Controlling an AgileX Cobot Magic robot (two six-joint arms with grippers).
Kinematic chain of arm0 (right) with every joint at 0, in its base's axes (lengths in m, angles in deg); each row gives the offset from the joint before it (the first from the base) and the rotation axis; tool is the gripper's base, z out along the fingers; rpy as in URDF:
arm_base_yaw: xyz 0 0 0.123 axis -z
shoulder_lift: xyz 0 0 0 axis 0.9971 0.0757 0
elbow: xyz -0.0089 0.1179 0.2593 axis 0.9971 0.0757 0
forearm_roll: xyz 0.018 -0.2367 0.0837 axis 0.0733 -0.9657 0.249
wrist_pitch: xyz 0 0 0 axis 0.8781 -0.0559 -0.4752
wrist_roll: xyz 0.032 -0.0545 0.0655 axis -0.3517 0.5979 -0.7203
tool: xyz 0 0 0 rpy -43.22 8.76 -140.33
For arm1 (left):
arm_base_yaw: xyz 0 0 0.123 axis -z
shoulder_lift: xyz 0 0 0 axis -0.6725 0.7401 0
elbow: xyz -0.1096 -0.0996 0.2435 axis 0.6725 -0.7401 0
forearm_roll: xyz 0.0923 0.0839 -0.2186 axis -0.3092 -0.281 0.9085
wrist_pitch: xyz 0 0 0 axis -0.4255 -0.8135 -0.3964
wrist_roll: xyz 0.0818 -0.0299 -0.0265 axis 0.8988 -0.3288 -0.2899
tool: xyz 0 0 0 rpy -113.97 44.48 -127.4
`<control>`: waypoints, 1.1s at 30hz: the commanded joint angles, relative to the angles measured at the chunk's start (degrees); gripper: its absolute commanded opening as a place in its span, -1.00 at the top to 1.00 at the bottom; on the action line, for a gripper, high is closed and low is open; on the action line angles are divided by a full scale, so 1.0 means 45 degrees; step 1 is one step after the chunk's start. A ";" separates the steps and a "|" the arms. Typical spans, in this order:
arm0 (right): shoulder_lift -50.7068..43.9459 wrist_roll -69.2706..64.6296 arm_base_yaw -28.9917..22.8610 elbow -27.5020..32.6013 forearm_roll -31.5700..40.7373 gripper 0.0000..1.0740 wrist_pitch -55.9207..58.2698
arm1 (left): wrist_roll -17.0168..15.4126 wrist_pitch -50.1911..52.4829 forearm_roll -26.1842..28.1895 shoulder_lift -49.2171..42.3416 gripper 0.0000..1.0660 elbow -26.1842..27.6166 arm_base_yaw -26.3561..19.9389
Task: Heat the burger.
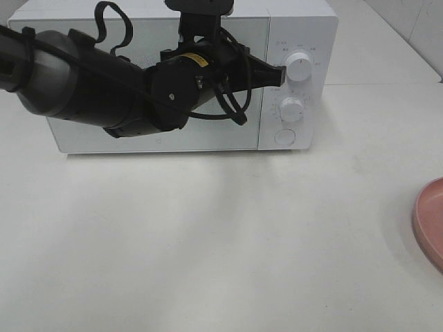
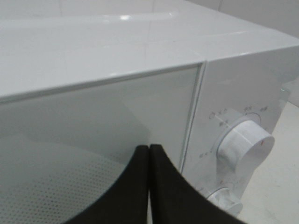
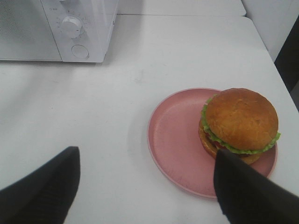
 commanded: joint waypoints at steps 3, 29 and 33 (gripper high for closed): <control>-0.0331 0.0025 0.0089 0.0025 0.0000 -0.42 -0.0013 | 0.0178 0.0369 0.0764 -0.0013 1.00 0.0369 -0.0458; -0.0331 0.0025 0.0089 0.0025 0.0000 -0.42 -0.0013 | 0.2394 -0.7665 0.1350 -0.2394 0.01 -0.0866 0.0242; -0.0331 0.0025 0.0089 0.0025 0.0000 -0.42 -0.0013 | 0.1732 -1.0402 0.0713 -0.2572 -0.61 -0.0917 0.0127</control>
